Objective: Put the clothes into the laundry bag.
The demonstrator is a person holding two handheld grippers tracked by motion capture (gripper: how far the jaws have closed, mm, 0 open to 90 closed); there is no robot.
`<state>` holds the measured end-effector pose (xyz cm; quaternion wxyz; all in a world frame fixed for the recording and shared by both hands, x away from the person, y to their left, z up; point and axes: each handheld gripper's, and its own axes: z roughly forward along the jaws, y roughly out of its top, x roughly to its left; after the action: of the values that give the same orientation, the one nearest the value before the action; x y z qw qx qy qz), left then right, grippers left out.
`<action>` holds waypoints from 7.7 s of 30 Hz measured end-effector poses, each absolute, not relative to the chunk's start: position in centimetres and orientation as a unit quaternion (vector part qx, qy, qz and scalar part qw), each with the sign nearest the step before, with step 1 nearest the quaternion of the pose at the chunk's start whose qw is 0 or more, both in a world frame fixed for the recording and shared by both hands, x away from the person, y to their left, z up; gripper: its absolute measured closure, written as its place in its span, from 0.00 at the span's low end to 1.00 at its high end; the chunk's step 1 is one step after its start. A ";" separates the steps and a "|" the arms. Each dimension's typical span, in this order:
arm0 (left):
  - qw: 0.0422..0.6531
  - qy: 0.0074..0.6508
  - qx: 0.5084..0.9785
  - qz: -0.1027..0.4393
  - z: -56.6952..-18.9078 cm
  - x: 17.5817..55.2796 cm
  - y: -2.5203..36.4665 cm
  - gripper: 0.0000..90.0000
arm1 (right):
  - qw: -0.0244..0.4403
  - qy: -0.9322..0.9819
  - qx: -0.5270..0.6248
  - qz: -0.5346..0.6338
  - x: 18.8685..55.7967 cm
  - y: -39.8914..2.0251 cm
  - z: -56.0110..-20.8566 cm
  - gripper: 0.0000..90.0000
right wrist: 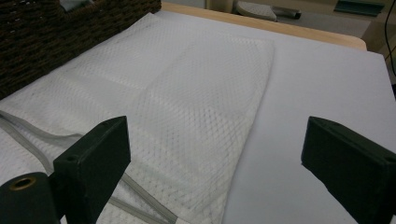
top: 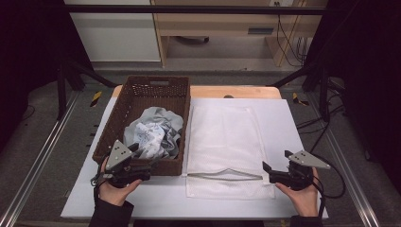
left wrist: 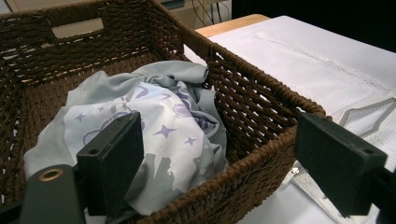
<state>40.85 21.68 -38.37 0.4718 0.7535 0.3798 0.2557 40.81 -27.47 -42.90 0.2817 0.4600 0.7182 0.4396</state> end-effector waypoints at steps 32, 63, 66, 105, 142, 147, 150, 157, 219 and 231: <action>0.431 0.388 0.752 0.314 -32.2 48.3 20.8 0.19 | 0.283 0.725 0.457 0.430 40.8 -26.4 -42.5 0.09; 0.284 0.414 0.841 0.203 -41.2 56.1 18.9 0.08 | 0.270 0.732 0.468 0.415 41.1 -26.9 -43.0 0.08; 0.247 0.416 0.852 0.201 -42.0 56.4 18.6 0.08 | 0.272 0.732 0.468 0.414 41.1 -27.0 -43.1 0.08; 0.312 0.472 0.790 0.238 -40.0 54.8 20.2 0.81 | 0.274 0.724 0.473 0.421 40.9 -27.9 -42.9 0.14; 0.574 0.387 0.636 0.341 -26.9 45.1 19.7 0.82 | 0.288 0.716 0.469 0.430 40.6 -27.9 -42.5 0.14; 0.581 0.359 0.653 0.327 -26.5 44.2 17.0 0.82 | 0.288 0.715 0.469 0.431 40.5 -28.0 -42.4 0.14; 0.584 0.349 0.660 0.319 -26.5 43.9 15.7 0.82 | 0.289 0.715 0.469 0.430 40.5 -28.1 -42.4 0.14; 0.594 0.311 0.681 0.294 -26.7 43.1 11.3 0.82 | 0.291 0.714 0.473 0.427 40.4 -28.2 -42.3 0.14; 0.480 0.258 0.823 0.162 -39.4 41.6 3.1 0.34 | 0.282 0.697 0.479 0.453 39.7 -28.8 -41.5 0.10; 0.463 0.267 0.823 0.192 -43.3 39.0 8.6 0.56 | 0.254 0.730 0.438 0.459 41.2 -23.1 -41.0 0.06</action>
<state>39.00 8.57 -43.31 0.4635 0.8229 0.2669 0.1917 41.22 -23.12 -41.00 0.2544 0.4376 0.7304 0.4585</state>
